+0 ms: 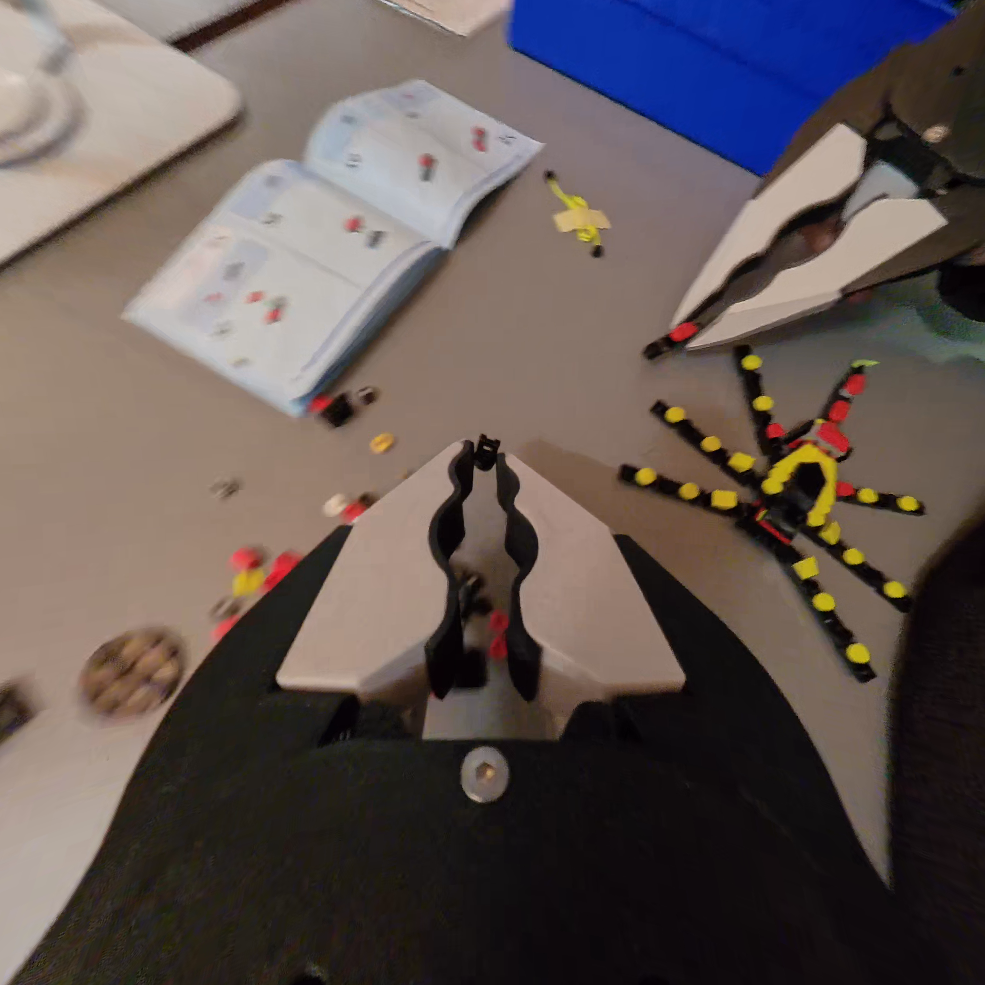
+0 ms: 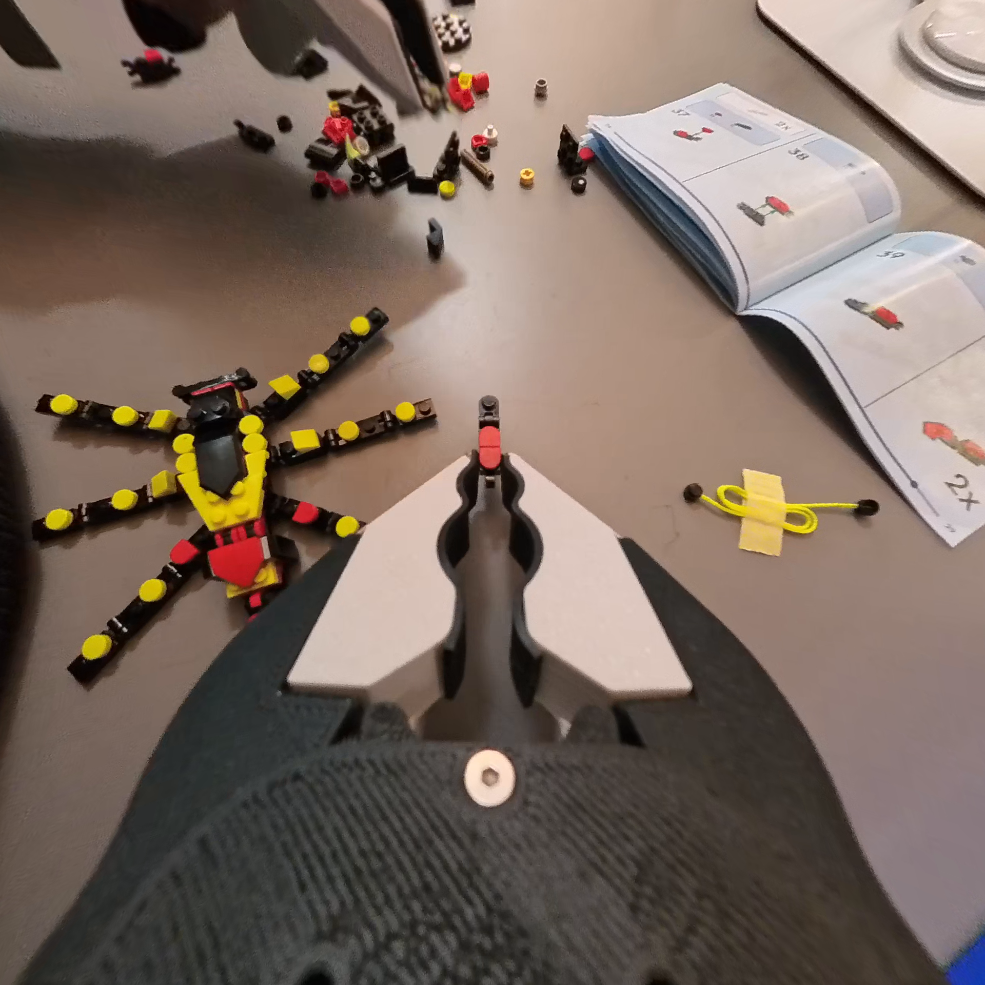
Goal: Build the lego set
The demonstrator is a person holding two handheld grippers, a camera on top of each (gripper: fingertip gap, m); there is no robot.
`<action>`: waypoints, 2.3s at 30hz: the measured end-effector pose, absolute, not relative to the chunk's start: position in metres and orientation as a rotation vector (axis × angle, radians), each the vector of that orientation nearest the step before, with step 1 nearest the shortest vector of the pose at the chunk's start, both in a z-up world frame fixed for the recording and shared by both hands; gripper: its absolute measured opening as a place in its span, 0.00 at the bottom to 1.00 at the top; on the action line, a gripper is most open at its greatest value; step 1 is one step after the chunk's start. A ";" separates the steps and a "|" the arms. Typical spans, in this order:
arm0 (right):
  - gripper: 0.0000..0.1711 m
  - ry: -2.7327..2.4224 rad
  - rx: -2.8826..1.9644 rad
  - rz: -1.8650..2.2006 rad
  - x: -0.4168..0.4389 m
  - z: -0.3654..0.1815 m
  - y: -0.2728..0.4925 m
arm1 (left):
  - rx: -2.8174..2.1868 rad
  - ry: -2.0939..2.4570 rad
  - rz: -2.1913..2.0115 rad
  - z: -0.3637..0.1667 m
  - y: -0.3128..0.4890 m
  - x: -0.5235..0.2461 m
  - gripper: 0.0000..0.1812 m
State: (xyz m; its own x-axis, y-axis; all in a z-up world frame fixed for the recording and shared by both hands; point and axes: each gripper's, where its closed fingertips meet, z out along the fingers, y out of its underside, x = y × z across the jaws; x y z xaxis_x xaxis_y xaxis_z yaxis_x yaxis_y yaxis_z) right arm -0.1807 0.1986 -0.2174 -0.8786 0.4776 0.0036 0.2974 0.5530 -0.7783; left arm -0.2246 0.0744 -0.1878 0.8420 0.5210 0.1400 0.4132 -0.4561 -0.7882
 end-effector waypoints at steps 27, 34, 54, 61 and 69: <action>0.04 -2.588 -0.658 1.113 -0.184 -0.229 0.201 | -2.111 -1.172 0.354 -0.234 -0.083 -0.225 0.03; 0.04 -2.585 -0.669 1.104 -0.185 -0.231 0.203 | -2.061 -1.177 0.438 -0.222 -0.085 -0.233 0.06; 0.10 -2.518 -0.673 1.105 -0.192 -0.221 0.204 | -2.151 -1.197 0.283 -0.232 -0.008 -0.275 0.06; 0.10 -2.513 -0.672 1.110 -0.192 -0.220 0.204 | -2.160 -1.137 0.279 -0.231 -0.001 -0.274 0.03; 0.10 -2.451 -0.592 1.203 -0.189 -0.202 0.192 | -1.886 -1.052 -0.041 -0.188 0.040 -0.251 0.03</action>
